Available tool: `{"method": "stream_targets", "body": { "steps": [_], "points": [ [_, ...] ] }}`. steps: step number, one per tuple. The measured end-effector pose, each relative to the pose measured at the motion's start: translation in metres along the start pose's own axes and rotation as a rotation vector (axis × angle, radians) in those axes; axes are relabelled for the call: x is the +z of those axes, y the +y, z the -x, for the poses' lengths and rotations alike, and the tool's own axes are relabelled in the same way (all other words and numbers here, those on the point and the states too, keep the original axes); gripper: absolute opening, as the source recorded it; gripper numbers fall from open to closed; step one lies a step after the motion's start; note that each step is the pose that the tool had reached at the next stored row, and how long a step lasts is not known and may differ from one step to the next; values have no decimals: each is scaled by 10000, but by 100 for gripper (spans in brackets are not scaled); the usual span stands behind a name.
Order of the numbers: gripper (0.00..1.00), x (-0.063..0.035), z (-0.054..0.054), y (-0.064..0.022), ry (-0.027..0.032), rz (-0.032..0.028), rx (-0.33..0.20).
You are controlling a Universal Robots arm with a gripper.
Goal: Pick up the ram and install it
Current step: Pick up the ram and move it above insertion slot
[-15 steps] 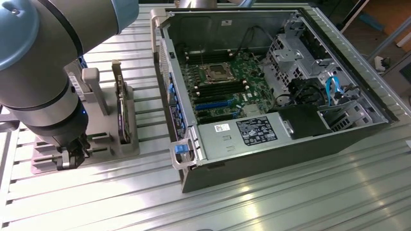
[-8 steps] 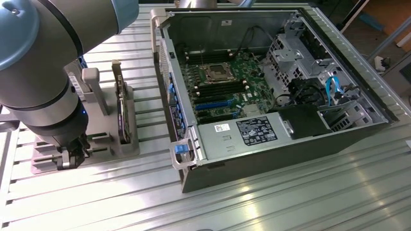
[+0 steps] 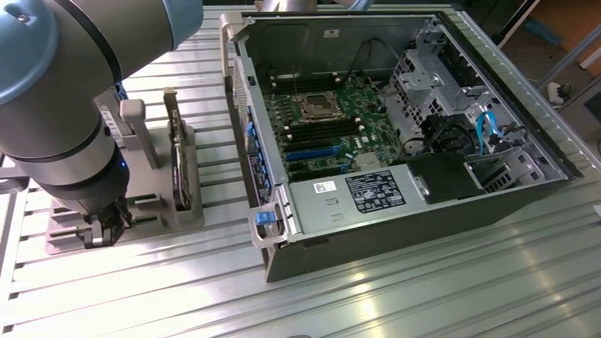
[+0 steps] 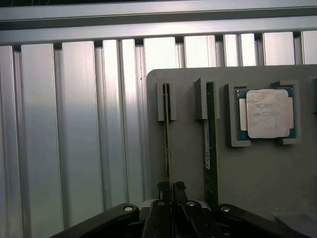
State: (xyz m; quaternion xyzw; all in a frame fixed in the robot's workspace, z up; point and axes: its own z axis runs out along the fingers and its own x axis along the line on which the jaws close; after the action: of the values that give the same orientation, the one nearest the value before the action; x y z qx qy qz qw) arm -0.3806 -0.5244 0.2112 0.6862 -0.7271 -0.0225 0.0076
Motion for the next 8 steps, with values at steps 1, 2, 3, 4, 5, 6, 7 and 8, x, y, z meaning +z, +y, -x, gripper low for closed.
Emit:
{"method": "stream_targets", "body": {
  "steps": [1, 2, 3, 4, 5, 6, 7, 8],
  "points": [
    [17, 2, 0, 0, 0, 0, 0],
    [17, 2, 0, 0, 1, 1, 0],
    [17, 2, 0, 0, 1, 1, 0],
    [17, 2, 0, 0, 1, 0, 0],
    [17, 2, 0, 0, 1, 1, 0],
    [17, 3, 0, 0, 0, 0, 0],
    [17, 2, 0, 0, 0, 0, 0],
    [17, 2, 0, 0, 0, 0, 0]
  ]
}}
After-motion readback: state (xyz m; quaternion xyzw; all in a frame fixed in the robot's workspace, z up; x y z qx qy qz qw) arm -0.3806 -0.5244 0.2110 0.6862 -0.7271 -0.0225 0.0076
